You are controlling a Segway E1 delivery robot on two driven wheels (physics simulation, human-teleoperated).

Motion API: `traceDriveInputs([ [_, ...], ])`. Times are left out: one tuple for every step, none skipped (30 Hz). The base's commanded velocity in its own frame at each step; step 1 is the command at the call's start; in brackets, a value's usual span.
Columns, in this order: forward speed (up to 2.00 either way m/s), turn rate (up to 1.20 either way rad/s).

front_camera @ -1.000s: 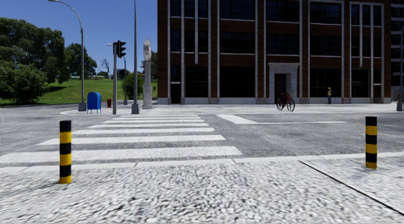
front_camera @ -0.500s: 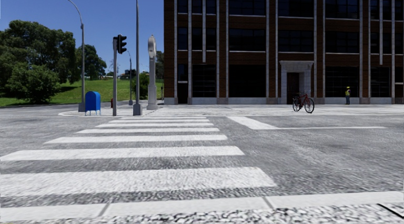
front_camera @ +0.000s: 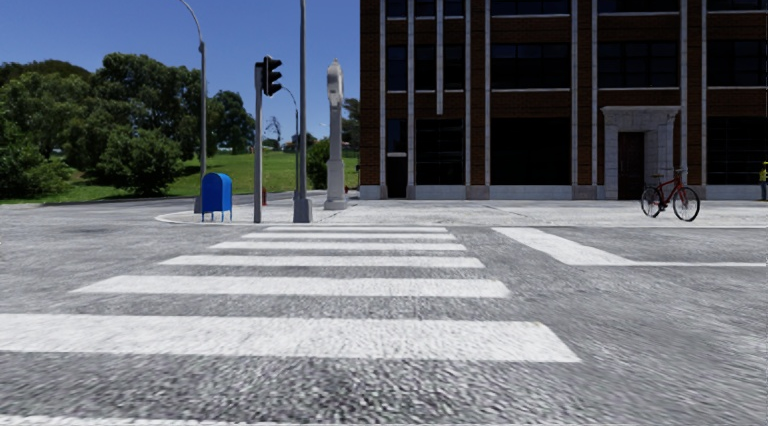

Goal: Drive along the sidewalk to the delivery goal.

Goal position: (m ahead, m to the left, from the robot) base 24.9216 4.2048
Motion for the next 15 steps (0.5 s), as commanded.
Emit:
traceDriveInputs([
  [2.0, 0.0],
  [2.0, 0.0],
  [2.0, 0.0],
  [2.0, 0.0],
  [2.0, 0.0],
  [2.0, 0.0],
  [2.0, 0.0],
  [2.0, 0.0],
  [2.0, 0.0],
  [2.0, 0.0],
  [2.0, 0.0],
  [2.0, 0.0],
  [2.0, 0.0],
  [2.0, 0.0],
  [2.0, 0.0],
])
